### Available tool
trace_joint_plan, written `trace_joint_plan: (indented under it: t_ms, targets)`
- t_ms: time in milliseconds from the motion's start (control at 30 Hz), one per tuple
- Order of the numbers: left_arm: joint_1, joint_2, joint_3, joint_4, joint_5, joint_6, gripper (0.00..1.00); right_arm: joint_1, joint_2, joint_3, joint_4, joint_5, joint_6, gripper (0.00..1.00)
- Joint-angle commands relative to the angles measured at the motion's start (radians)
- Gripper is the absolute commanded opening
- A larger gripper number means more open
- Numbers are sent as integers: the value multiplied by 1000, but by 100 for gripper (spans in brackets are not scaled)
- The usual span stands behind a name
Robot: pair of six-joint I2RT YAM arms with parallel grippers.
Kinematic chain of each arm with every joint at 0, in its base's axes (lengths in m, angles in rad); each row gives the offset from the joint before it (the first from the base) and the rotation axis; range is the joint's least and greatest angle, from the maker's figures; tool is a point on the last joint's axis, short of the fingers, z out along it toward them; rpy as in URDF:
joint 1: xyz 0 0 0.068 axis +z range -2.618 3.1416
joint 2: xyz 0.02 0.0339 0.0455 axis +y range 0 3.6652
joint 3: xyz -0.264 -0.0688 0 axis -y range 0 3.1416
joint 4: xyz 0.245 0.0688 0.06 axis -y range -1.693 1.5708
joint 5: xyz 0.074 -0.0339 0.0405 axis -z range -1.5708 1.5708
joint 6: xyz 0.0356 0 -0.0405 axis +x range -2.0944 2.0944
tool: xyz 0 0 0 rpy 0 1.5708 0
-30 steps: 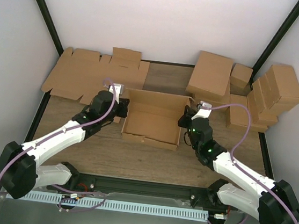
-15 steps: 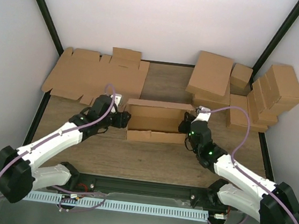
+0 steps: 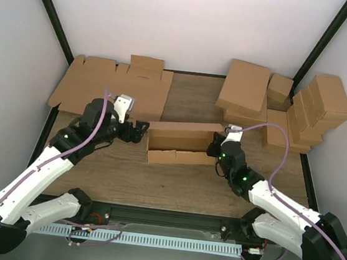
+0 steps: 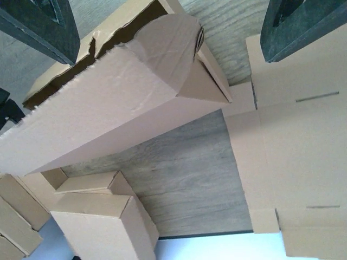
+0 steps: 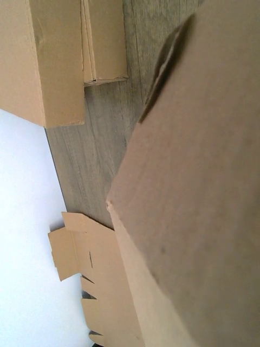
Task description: Fold the paper box
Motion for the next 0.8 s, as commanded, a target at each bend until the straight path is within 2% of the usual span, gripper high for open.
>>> trace_joint_plan:
  t_ms: [0,100,233,367,467,600,767]
  targets:
    - [-2,10,43,-10,61,141,94,13,-3,-26,-127,-56,-38,2]
    - [-1,43,66,32,107,234,94,13,-12,-28,-131,-83,-60,4]
    - [-3,76,62,108,195,366,100,13,-25,-33,-135,-106,-81,5]
    - [-5,144,94,109,287,477,99,13,-28,-38,-138,-105,-92,5]
    - [-19,216,133,68,359,541,95,13,-27,-39,-136,-107,-97,5]
    - [-87,299,163,26,349,581,92,13,-25,-38,-131,-113,-107,5]
    - [-162,328,154,45,346,584,92,13,-25,-48,-122,-109,-116,5]
